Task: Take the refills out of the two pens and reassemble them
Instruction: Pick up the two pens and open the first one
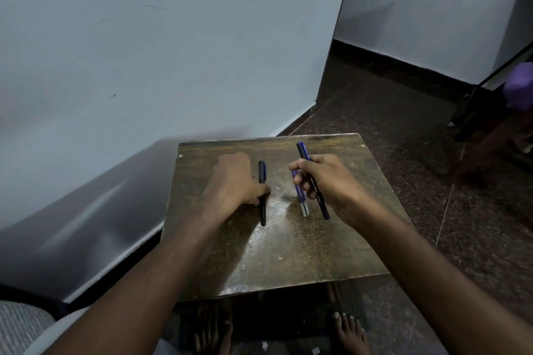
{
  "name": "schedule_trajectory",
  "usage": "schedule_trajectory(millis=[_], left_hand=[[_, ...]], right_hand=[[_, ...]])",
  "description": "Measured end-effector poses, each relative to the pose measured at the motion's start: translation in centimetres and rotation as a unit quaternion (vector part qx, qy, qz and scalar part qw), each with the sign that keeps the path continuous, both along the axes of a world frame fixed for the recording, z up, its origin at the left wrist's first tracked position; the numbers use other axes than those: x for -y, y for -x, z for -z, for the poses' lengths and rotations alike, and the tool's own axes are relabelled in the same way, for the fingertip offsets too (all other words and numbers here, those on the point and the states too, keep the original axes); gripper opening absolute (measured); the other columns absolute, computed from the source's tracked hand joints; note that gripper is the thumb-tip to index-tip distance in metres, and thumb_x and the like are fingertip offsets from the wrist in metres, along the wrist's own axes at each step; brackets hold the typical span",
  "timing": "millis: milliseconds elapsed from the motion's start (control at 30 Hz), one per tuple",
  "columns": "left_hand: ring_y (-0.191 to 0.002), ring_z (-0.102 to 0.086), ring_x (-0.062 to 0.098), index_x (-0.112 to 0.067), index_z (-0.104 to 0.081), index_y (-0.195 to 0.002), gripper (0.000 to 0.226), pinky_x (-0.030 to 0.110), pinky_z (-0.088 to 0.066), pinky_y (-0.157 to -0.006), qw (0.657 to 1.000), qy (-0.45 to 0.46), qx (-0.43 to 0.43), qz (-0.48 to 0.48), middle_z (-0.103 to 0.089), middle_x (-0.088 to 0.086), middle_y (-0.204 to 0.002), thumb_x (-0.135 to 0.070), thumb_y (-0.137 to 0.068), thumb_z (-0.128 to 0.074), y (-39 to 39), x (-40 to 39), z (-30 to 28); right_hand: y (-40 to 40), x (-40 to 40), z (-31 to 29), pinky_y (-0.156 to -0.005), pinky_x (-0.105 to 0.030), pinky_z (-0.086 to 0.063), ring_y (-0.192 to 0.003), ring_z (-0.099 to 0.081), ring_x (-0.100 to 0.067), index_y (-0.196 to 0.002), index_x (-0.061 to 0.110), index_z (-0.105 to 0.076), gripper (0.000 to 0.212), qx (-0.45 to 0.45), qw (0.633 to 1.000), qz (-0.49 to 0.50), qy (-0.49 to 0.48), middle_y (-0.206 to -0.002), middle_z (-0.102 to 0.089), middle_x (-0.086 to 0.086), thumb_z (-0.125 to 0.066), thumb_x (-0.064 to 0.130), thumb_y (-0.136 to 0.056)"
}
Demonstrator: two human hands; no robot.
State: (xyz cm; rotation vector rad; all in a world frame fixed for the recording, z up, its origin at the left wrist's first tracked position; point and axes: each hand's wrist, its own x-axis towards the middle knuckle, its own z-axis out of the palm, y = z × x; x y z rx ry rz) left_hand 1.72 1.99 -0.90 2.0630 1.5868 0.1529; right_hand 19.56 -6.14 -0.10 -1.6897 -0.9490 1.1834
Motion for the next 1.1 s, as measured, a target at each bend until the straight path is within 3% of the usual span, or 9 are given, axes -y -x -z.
schedule_trajectory(millis=[133,267,367,467,567,700,800,1000,1100], left_hand=[[-0.079,-0.083,0.019,-0.004,-0.080,-0.090,0.036,0.040,-0.068,-0.084,0.999,0.033,0.036,0.004,-0.084,0.005,-0.077,-0.038,-0.085,-0.092,-1.4,0.4,-0.1],[-0.062,-0.079,0.010,-0.013,-0.077,-0.073,0.039,0.031,-0.067,-0.068,0.999,0.000,0.045,0.007,-0.080,-0.001,-0.063,-0.046,-0.092,-0.085,-1.0,0.5,0.2],[-0.072,-0.082,0.012,-0.020,-0.083,-0.089,0.036,0.036,-0.070,-0.076,0.986,-0.024,0.162,0.003,-0.085,-0.001,-0.081,-0.051,-0.103,-0.071,0.0,0.1,0.1],[-0.092,-0.081,0.005,-0.031,-0.085,-0.106,0.029,0.029,-0.063,-0.071,0.938,0.061,0.340,0.008,-0.086,-0.009,-0.101,-0.052,-0.105,-0.066,-0.1,0.4,-0.1],[-0.092,-0.081,0.004,-0.025,-0.087,-0.110,0.017,0.017,-0.060,-0.068,0.865,0.129,0.485,-0.011,-0.087,-0.003,-0.104,-0.033,-0.105,-0.073,-0.9,1.2,0.3],[-0.078,-0.076,0.009,-0.007,-0.086,-0.106,0.016,0.021,-0.060,-0.066,0.794,0.151,0.582,-0.088,-0.086,0.007,-0.097,-0.020,-0.096,-0.083,-1.3,0.9,0.5],[-0.076,-0.074,0.013,-0.007,-0.086,-0.105,0.014,0.022,-0.062,-0.073,0.772,0.179,0.605,-0.078,-0.085,0.009,-0.095,-0.015,-0.094,-0.084,-1.1,0.9,0.9],[-0.081,-0.081,0.008,-0.005,-0.084,-0.112,0.022,0.016,-0.063,-0.073,0.790,0.105,0.581,-0.166,-0.086,0.004,-0.090,-0.015,-0.093,-0.086,0.8,-1.8,0.3],[-0.079,-0.083,0.008,-0.010,-0.085,-0.109,0.021,0.017,-0.065,-0.074,0.895,0.045,0.421,-0.141,-0.086,0.003,-0.094,-0.020,-0.090,-0.090,2.5,-2.9,0.6]], right_hand=[[0.0,0.1,0.4,-0.048,-0.019,-0.042,-0.053,-0.055,-0.004,-0.108,0.007,-0.074,0.023,0.001,1.000,0.004,0.015,-0.069,-0.070,0.002,-0.052,0.015,-0.110],[0.5,0.2,0.8,-0.048,-0.019,-0.040,-0.051,-0.051,-0.004,-0.100,0.011,-0.071,0.031,0.016,1.000,-0.011,0.024,-0.069,-0.065,0.003,-0.045,0.018,-0.115],[1.2,0.3,1.0,-0.045,-0.018,-0.034,-0.044,-0.041,0.000,-0.099,0.015,-0.068,0.036,0.032,0.999,-0.017,-0.003,-0.063,-0.052,0.011,-0.041,0.028,-0.118],[1.8,0.4,0.5,-0.040,-0.019,-0.028,-0.041,-0.034,-0.001,-0.092,0.020,-0.064,0.038,0.044,0.997,-0.040,-0.039,-0.051,-0.044,0.016,-0.041,0.036,-0.117],[3.0,0.7,0.0,-0.039,-0.017,-0.029,-0.036,-0.038,0.002,-0.090,0.027,-0.063,0.036,0.066,0.990,-0.101,-0.068,-0.047,-0.049,0.018,-0.041,0.036,-0.118],[3.9,1.0,0.0,-0.043,-0.008,-0.033,-0.041,-0.053,0.010,-0.092,0.027,-0.064,0.035,0.113,0.983,-0.088,-0.113,-0.049,-0.056,0.031,-0.042,0.036,-0.117],[3.7,0.9,0.1,-0.039,-0.018,-0.031,-0.035,-0.041,0.001,-0.100,0.021,-0.068,0.038,0.063,0.991,-0.055,-0.106,-0.046,-0.048,0.021,-0.042,0.042,-0.117],[2.0,1.3,0.3,-0.040,-0.020,-0.027,-0.042,-0.035,-0.006,-0.100,0.016,-0.066,0.023,-0.013,0.993,-0.109,0.055,-0.055,-0.049,0.010,-0.048,0.029,-0.109],[1.5,1.6,0.4,-0.043,-0.022,-0.034,-0.044,-0.044,-0.007,-0.097,0.014,-0.066,0.027,-0.003,0.997,-0.069,0.041,-0.058,-0.056,0.007,-0.042,0.021,-0.107]])
